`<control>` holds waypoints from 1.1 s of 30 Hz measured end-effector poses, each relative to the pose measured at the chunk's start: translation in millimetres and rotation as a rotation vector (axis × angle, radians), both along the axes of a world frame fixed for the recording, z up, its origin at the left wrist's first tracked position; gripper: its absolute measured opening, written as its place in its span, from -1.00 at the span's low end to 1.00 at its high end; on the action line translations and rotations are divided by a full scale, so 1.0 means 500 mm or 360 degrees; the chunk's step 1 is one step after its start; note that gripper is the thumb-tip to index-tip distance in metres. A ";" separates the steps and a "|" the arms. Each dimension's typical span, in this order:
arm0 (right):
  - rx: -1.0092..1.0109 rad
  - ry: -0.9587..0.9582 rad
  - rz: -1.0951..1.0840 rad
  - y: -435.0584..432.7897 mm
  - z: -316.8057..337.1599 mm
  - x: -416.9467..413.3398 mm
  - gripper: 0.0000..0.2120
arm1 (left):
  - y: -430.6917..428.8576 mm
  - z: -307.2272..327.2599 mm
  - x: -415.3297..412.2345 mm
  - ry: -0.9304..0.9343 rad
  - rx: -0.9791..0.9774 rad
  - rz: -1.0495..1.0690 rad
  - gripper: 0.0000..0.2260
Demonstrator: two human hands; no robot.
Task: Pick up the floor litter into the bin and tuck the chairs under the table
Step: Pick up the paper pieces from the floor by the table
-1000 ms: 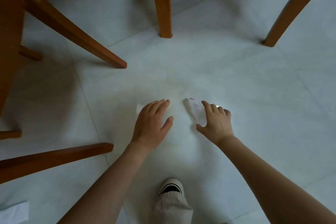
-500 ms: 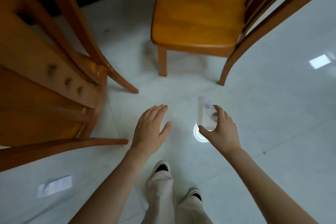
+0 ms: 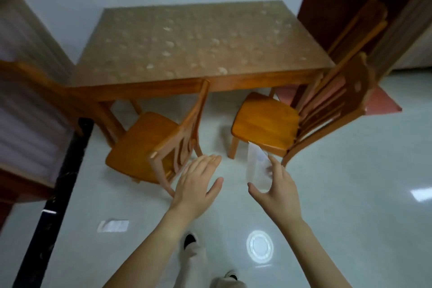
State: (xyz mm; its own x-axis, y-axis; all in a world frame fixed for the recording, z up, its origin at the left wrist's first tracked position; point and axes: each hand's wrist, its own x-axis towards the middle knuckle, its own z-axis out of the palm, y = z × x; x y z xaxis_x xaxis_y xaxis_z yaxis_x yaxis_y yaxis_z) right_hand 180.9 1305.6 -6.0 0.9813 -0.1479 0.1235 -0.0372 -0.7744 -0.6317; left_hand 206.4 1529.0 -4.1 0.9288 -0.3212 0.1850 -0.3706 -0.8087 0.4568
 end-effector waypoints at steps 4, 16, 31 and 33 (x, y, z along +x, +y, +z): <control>-0.0084 -0.0030 0.0234 0.065 0.032 -0.046 -0.25 | 0.070 0.036 -0.097 -0.0050 0.0093 0.0119 -0.48; -0.0216 0.0261 0.0851 0.387 -0.047 -0.115 -0.16 | 0.424 -0.061 -0.376 0.0235 0.0177 0.0786 -0.48; -0.0165 0.0271 0.1100 1.007 -0.104 -0.038 -0.21 | 0.997 -0.130 -0.422 0.0364 0.0169 0.1137 -0.47; -0.0171 0.0292 0.1077 1.045 -0.125 -0.016 -0.21 | 1.038 -0.153 -0.391 0.0378 0.0138 0.1135 -0.46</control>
